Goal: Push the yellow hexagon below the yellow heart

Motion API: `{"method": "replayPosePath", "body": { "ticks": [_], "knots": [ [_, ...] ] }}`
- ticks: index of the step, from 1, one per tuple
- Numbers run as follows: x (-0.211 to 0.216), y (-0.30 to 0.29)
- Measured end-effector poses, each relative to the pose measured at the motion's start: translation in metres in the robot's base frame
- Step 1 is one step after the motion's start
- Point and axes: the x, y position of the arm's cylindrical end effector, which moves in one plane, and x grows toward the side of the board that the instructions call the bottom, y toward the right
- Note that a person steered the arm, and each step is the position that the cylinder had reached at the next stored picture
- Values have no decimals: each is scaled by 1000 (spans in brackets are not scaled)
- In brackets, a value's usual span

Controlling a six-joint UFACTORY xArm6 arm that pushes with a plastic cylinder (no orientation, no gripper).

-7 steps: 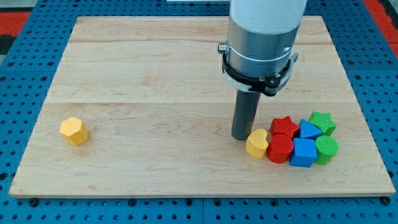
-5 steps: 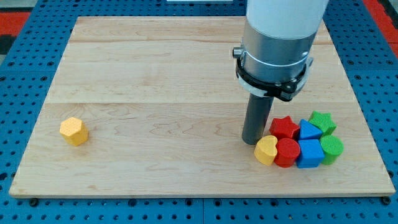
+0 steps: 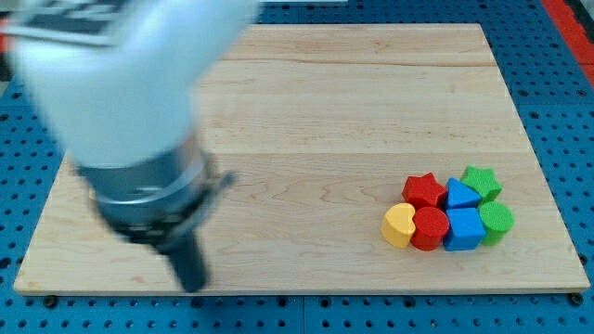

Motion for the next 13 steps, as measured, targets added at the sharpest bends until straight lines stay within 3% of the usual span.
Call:
{"method": "replayPosePath", "body": {
  "ticks": [1,3,6,8,13],
  "knots": [
    [-21,-83],
    [-84,-116],
    [-109,-35],
    [-160,5],
    [-171,171]
  ]
}}
